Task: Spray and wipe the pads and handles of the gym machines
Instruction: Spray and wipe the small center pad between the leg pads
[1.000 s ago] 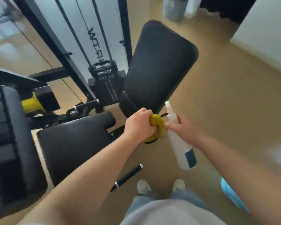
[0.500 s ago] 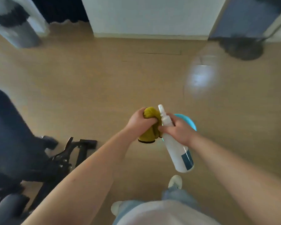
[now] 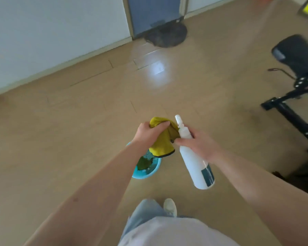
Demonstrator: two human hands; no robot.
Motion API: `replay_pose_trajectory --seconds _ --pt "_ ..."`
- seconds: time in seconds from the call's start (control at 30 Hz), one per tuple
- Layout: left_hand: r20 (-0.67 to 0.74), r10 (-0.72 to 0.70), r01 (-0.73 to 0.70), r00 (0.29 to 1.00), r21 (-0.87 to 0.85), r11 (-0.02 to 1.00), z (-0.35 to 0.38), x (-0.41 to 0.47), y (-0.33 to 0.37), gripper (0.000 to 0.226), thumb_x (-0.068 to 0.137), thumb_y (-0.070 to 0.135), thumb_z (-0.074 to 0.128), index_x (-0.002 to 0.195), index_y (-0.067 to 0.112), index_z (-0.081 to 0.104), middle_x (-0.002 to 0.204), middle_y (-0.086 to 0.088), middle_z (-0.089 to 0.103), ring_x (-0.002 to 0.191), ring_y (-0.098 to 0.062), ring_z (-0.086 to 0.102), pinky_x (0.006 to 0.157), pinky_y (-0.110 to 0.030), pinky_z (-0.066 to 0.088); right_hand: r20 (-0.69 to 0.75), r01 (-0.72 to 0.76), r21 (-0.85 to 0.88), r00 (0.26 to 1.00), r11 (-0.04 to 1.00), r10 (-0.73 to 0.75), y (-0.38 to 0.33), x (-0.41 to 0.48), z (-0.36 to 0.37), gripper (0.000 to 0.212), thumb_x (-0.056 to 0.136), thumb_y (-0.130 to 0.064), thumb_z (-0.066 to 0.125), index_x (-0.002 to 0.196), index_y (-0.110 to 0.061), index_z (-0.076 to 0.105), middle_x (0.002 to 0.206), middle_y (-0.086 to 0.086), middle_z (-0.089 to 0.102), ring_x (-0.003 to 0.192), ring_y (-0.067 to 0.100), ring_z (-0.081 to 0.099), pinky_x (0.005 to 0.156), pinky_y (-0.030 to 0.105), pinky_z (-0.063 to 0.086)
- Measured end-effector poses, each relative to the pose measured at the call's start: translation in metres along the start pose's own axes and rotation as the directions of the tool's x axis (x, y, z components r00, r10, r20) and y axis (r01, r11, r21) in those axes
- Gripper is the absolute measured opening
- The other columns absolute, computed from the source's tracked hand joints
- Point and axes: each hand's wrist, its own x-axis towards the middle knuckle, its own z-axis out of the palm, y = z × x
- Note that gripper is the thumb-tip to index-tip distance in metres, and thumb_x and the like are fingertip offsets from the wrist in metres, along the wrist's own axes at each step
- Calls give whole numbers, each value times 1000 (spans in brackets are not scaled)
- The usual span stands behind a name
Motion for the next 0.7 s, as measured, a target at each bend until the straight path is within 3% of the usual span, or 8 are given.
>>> replay_pose_trajectory --seconds 0.1,0.17,0.27,0.33,0.4,0.5,0.6,0.7 --pt "44 14 -16 999 39 999 39 35 36 34 85 57 74 87 25 66 95 1 70 89 -15 66 83 -36 57 -78 -23 54 997 998 27 15 11 -45 42 92 -31 75 128 -45 60 88 -22 71 89 8 69 72 27 46" --pt "80 27 -31 996 43 999 63 60 60 36 86 57 72 92 22 67 95 2 69 86 -14 65 70 -29 52 -138 -49 89 989 995 61 23 23 -72 40 92 -31 76 126 -46 60 86 -26 70 91 8 68 74 27 45" --pt "130 52 -64 990 97 993 96 101 93 38 90 57 68 92 19 67 89 2 68 81 -15 64 62 -26 47 -195 -88 161 973 983 119 29 46 -110 41 89 -34 77 126 -44 62 93 -21 71 94 12 70 79 30 49" --pt "154 69 -92 986 151 984 115 134 114 46 92 59 63 87 14 67 84 -3 69 80 -24 67 66 -33 54 -213 -115 170 965 979 151 29 68 -136 36 85 -37 78 118 -44 64 89 -20 72 89 11 70 79 30 51" --pt "199 78 -116 977 190 975 134 173 137 54 92 62 60 87 10 68 86 -11 75 80 -30 73 76 -40 60 -225 -135 157 960 978 169 27 99 -166 48 76 -47 75 123 -42 65 96 -14 75 93 14 73 86 36 56" --pt "239 107 -165 965 239 957 155 237 175 55 96 63 54 82 11 65 73 -9 67 69 -28 66 71 -34 53 -234 -152 137 955 979 181 17 153 -213 51 80 -45 75 129 -43 63 102 -12 76 98 13 73 91 38 57" --pt "233 72 -133 970 257 957 172 299 221 57 94 66 54 87 11 66 74 -5 62 67 -25 59 68 -33 49 -263 -145 172 946 974 187 -5 202 -259 36 89 -30 75 121 -42 66 95 -12 75 91 10 72 81 31 53" --pt "251 71 -137 965 257 957 196 353 271 59 93 65 55 92 8 70 75 -5 64 71 -26 62 74 -35 52 -272 -151 209 940 966 206 -22 251 -309 37 81 -37 75 117 -38 68 103 -1 76 98 18 73 91 39 54"
